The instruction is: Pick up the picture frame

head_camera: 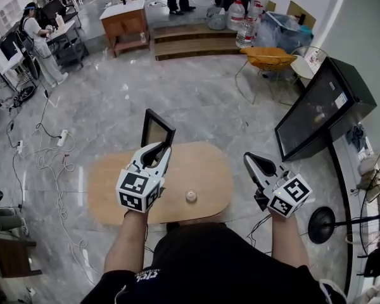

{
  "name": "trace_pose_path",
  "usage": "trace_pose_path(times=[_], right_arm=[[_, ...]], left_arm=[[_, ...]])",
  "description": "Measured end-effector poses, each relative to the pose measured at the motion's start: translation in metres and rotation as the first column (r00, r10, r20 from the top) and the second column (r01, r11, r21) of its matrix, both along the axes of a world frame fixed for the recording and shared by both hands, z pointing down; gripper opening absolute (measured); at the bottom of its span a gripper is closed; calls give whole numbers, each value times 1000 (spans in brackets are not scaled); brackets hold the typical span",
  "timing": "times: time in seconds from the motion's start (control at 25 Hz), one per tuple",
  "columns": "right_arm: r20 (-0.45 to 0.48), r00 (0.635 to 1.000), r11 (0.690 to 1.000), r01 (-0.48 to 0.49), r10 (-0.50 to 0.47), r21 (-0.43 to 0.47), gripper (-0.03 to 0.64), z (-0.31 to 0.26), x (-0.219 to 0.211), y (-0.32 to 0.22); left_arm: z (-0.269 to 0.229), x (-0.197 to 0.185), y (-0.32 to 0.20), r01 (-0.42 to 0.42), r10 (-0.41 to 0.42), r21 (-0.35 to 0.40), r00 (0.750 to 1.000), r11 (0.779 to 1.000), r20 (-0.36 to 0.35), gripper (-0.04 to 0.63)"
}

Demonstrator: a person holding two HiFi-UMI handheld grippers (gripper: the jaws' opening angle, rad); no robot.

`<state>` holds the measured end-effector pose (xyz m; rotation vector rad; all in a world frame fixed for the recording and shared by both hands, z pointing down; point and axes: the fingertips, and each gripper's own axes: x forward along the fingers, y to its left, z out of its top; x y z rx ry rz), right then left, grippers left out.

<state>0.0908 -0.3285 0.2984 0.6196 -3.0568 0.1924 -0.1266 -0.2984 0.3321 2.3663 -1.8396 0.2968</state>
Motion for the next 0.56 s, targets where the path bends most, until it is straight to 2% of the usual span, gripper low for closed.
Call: trace_pose_path(times=[0.56], right_arm=[[-28,1000,1000,4,-4,-5,3,13,-4,4]], left_arm=[[9,-5,6,-1,1,-9,1000,1000,-3,75]])
